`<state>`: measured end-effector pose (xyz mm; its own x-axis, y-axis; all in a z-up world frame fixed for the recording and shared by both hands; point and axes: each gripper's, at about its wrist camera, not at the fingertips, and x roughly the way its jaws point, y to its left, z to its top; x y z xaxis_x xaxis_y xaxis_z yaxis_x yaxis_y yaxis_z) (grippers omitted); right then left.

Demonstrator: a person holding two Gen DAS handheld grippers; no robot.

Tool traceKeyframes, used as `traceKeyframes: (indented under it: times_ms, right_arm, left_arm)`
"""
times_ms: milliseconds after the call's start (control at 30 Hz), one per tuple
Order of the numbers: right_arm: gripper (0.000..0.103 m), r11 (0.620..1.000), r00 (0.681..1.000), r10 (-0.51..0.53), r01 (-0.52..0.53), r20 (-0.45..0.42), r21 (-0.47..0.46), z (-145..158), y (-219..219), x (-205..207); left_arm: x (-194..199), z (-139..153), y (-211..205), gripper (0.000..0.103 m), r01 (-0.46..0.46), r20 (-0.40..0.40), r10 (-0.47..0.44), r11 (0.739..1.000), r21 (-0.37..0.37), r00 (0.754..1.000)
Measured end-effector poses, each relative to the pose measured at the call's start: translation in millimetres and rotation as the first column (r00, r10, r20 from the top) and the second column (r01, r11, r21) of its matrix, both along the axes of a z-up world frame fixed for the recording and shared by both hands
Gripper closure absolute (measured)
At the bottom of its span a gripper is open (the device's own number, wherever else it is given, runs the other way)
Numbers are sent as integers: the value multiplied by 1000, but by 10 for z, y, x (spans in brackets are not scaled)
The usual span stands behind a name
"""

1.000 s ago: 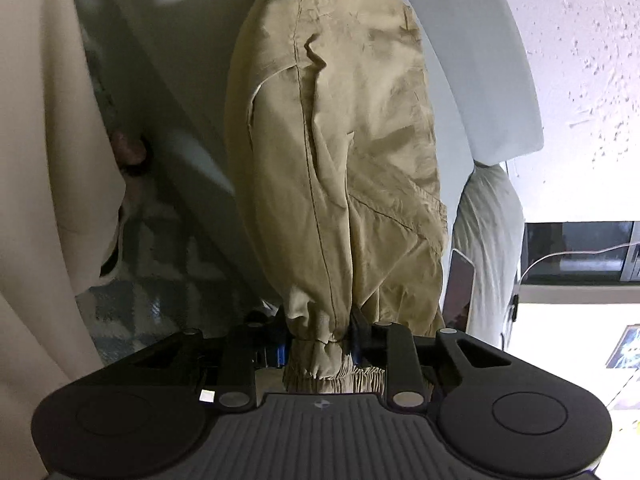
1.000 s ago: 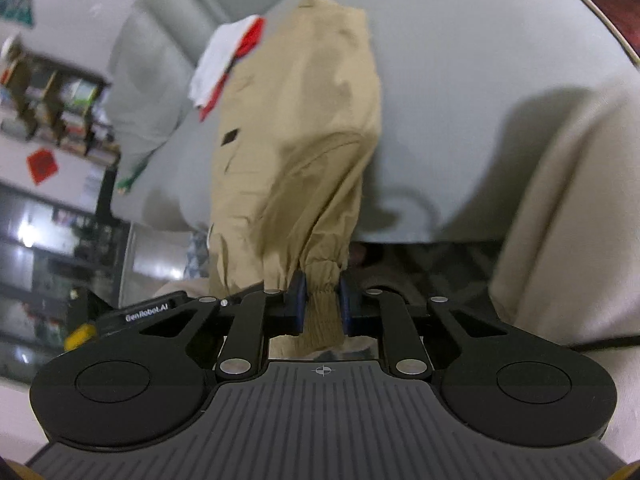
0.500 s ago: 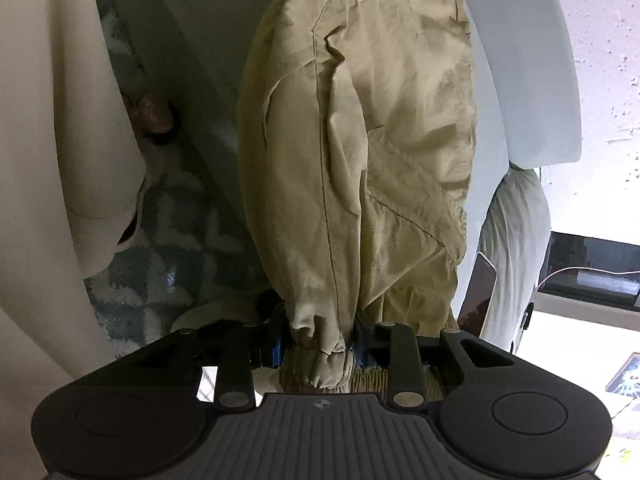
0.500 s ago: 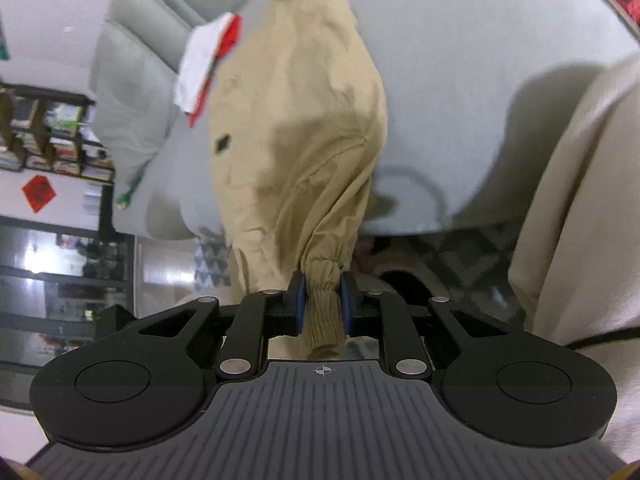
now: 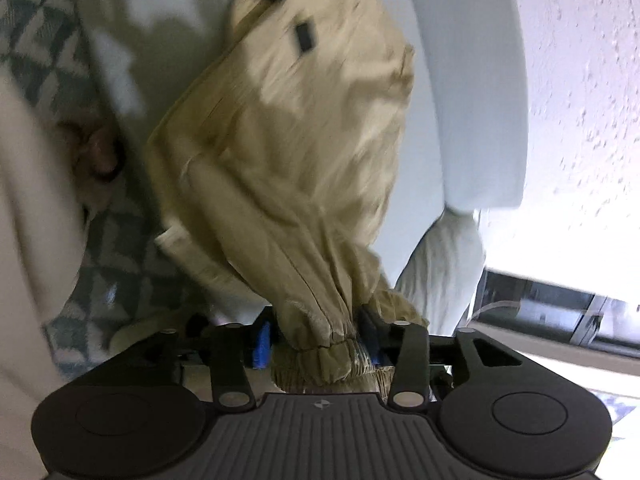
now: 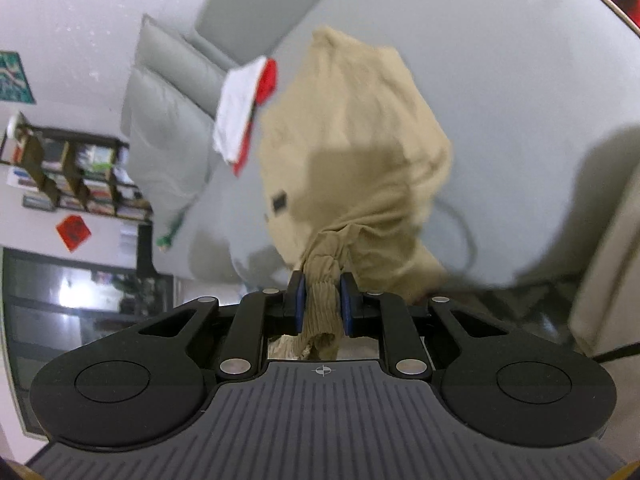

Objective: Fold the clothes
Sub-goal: 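Lift the cuffs with both grippers and fold them toward the waistband, then lower the cuffs onto the trousers and open both grippers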

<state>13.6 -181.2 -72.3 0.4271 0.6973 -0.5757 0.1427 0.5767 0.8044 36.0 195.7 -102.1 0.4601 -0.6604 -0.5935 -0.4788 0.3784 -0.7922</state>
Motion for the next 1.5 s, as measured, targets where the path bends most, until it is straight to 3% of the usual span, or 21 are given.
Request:
traceKeyframes:
  times_ms: [67, 100, 133, 200, 300, 333, 433, 500, 567, 667, 800, 933, 1033, 1133, 1233, 1300, 1333, 1400, 1433, 1467, 1500]
  right_arm:
    - [84, 999, 999, -38, 38, 24, -2, 64, 83, 206]
    - [82, 998, 997, -64, 64, 37, -6, 88, 135, 343]
    - [68, 996, 994, -85, 86, 67, -15, 108, 196, 499]
    - [49, 987, 980, -129, 141, 154, -71, 169, 316, 818]
    - [45, 973, 951, -162, 198, 263, -117, 330, 373, 1010]
    - [38, 976, 942, -152, 191, 298, -107, 402, 346, 968]
    - [32, 973, 924, -82, 154, 374, -169, 469, 238, 783]
    - [32, 961, 918, -37, 141, 396, -237, 442, 132, 674]
    - [32, 950, 931, -4, 117, 365, -289, 307, 1, 648]
    - [32, 948, 959, 4, 87, 285, -307, 27, -232, 687]
    - [32, 970, 980, 40, 8, 193, -242, -443, -382, 948]
    - [31, 975, 980, 84, -43, 181, -218, -787, -389, 1264]
    - [31, 984, 980, 95, -66, 176, -164, -923, -384, 1507]
    - [32, 991, 980, 125, -115, 154, -69, -1073, -322, 1787]
    - [35, 981, 963, 188, -177, 192, -75, -1144, -104, 2029]
    - [35, 970, 945, 243, -232, 219, -73, -1179, 80, 2162]
    - [34, 965, 938, 263, -256, 227, -60, -1194, 159, 2203]
    - [38, 961, 931, 275, -273, 241, -44, -1217, 297, 2257]
    - [63, 961, 929, 277, -270, 244, -61, -1215, 342, 2257]
    - [73, 957, 922, 289, -275, 257, -91, -1201, 392, 2240]
    - [76, 950, 909, 306, -276, 283, -144, -1154, 444, 2196]
  left_arm:
    - [344, 123, 5, 27, -1, 28, 0, 999, 37, 1000]
    - [527, 198, -15, 22, 17, 44, -20, 997, 71, 999]
    - [705, 279, -42, 21, 41, 58, -47, 993, 111, 997]
    - [859, 475, -84, 20, 71, 114, -96, 975, 211, 989]
    - [667, 697, -152, 12, 105, 244, -187, 943, 316, 952]
    - [536, 709, -125, 12, 103, 287, -204, 938, 331, 936]
    - [200, 636, -18, 12, 40, 370, -191, 925, 378, 909]
    - [50, 537, 41, 12, -30, 384, -149, 906, 423, 911]
    - [-26, 391, 106, 12, -86, 351, -114, 858, 506, 930]
    - [14, 200, 71, 12, -99, 307, -125, 779, 620, 943]
    - [268, -88, -20, 12, -51, 313, -255, 696, 716, 915]
    - [576, -265, -102, 18, -40, 318, -350, 615, 787, 881]
    - [725, -326, -41, 20, -39, 319, -346, 622, 782, 882]
    - [841, -331, 19, 21, -34, 332, -343, 650, 760, 879]
    - [913, -344, 46, 25, -29, 345, -349, 664, 747, 871]
    - [939, -352, 26, 34, -22, 337, -365, 649, 761, 868]
    - [947, -351, 3, 44, -19, 326, -369, 637, 771, 871]
    - [961, -318, -93, 51, -12, 298, -381, 599, 801, 875]
    - [966, -298, -145, 56, -9, 284, -387, 578, 816, 877]
    - [989, -286, -210, 60, -3, 270, -397, 558, 830, 877]
    - [1022, -268, -288, 62, 5, 256, -413, 536, 844, 874]
